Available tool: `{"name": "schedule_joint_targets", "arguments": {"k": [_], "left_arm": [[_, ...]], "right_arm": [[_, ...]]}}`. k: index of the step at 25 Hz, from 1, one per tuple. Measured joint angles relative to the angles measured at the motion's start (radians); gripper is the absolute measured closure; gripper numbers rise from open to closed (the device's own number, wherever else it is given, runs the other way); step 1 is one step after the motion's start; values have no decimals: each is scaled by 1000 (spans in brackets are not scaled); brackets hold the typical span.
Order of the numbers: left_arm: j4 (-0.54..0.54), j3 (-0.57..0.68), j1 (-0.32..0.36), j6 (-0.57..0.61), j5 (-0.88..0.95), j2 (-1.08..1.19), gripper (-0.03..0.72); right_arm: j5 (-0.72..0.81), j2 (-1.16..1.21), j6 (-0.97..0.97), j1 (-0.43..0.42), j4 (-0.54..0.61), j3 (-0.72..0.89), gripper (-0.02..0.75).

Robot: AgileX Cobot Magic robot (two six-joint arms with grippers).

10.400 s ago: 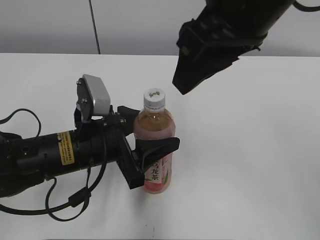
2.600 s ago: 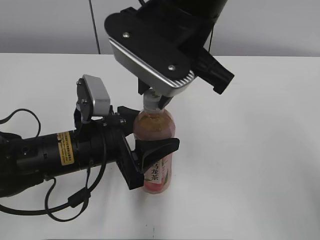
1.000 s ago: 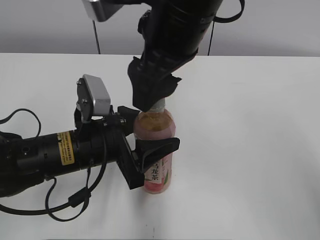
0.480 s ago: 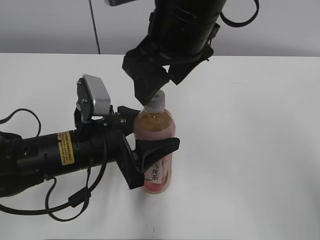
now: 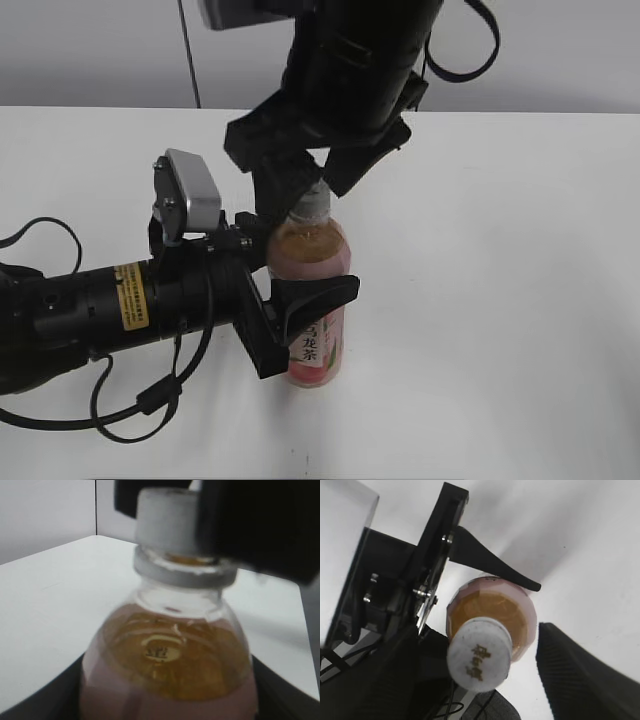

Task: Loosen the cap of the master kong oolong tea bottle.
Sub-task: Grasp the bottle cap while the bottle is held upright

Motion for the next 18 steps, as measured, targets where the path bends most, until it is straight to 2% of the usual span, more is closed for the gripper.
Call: {"name": "schedule_joint_targets", "arguments": {"k": [9, 18], "left_arm": [[0, 0, 0, 0, 0, 0, 228], [0, 0, 0, 0, 0, 0, 228]], "right_arm": [[0, 35, 0, 0, -8, 1, 243], [1, 9, 0, 0, -24, 1, 248]]}}
